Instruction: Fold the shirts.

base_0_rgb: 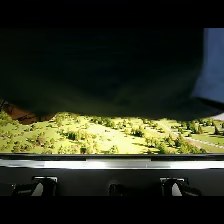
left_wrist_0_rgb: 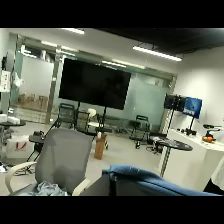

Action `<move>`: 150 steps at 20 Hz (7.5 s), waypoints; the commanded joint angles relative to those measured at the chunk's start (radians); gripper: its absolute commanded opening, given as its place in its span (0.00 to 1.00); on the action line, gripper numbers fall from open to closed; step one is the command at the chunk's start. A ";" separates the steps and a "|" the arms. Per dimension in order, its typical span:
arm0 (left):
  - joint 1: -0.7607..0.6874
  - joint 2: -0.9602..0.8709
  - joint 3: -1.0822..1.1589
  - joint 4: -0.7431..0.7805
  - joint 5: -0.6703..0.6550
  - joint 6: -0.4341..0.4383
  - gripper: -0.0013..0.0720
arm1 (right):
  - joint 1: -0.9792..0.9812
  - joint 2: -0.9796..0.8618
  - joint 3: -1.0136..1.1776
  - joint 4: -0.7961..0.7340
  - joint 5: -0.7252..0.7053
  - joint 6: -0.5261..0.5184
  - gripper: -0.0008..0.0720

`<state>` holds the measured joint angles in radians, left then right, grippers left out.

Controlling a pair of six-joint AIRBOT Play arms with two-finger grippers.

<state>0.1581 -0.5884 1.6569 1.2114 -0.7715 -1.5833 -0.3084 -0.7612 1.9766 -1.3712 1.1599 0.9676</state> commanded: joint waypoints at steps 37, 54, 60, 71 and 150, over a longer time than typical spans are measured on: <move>-0.003 -1.184 -0.179 0.027 -0.834 0.223 0.04 | 0.083 -1.118 -0.253 0.039 0.480 0.056 0.06; 0.102 -0.774 -0.843 -0.041 -0.613 0.238 0.52 | -0.062 -0.816 -0.503 0.064 0.531 0.019 0.65; 0.102 -0.758 -0.951 -0.147 -0.527 0.294 0.57 | -0.062 -0.792 -0.556 0.071 0.529 0.004 0.65; 0.064 -0.759 -0.951 -0.154 -0.456 0.280 0.05 | -0.063 -0.615 -0.949 0.003 0.431 -0.051 0.78; -0.188 -0.816 -0.004 -0.200 -0.667 0.189 0.73 | 0.031 -1.056 -0.695 0.810 0.002 -0.046 0.06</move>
<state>-0.0254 -1.4048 1.6569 1.0122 -1.4349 -1.3956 -0.2935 -1.8271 1.2713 -0.6029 1.1614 0.9329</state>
